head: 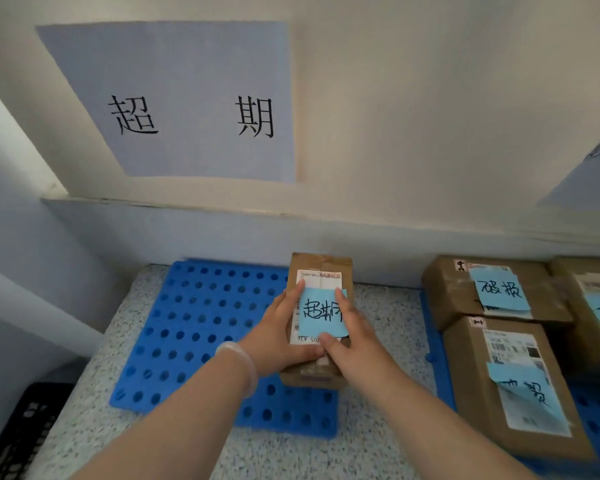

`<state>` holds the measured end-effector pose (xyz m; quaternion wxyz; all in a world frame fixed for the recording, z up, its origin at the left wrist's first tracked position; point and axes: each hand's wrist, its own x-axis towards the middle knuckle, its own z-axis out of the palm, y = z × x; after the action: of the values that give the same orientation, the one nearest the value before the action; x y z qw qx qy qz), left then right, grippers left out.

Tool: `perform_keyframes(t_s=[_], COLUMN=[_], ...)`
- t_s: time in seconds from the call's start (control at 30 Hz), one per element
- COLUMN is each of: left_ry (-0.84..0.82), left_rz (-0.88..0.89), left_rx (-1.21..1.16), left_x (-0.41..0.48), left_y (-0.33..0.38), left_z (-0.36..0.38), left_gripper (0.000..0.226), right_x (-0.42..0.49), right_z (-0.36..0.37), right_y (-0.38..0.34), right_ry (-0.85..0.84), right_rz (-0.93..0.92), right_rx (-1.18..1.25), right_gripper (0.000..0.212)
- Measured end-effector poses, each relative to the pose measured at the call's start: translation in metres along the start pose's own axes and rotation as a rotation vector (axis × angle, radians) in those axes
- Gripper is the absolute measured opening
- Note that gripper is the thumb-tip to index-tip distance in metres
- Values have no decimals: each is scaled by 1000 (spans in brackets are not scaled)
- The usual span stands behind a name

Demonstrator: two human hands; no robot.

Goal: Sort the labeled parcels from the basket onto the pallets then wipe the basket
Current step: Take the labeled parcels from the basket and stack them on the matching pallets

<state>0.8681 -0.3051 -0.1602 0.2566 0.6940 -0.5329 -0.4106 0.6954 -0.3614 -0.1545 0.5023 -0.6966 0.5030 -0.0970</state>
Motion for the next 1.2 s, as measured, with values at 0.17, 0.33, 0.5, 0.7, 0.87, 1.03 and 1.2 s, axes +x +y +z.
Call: perform_keyframes(t_s=[0.17,0.33,0.5,0.7,0.87,1.03,1.2], left_ry=[28,52,49,62,150,187,185], left_rz=[30,49,41,9,15,-65,-39], left_rx=[48,52,58,126,158,251,395], left_x=[32,48,49,46,24,-13,-73], left_y=[-1,-2,-2,3,14,20,43], left_z=[-15,-22,-24,-26,-26,-25,-8], left_gripper=[107,108,112,112,110,110,105], right_x=[33,52,56,54,35,-11,-80], right_z=[-7,-11,-10,-15,-28,-35,-27], right_y=[-4,-9,-7,-15,-22,-15,-9], right_ry=[19,0,-13,-40,-22,30,55], right_rz=[-32,-39,-25,-20,-50,-67,-131], right_rx=[50,65,71,35,13,-62,-363], right_gripper=[77,78,79,81,81,90,111])
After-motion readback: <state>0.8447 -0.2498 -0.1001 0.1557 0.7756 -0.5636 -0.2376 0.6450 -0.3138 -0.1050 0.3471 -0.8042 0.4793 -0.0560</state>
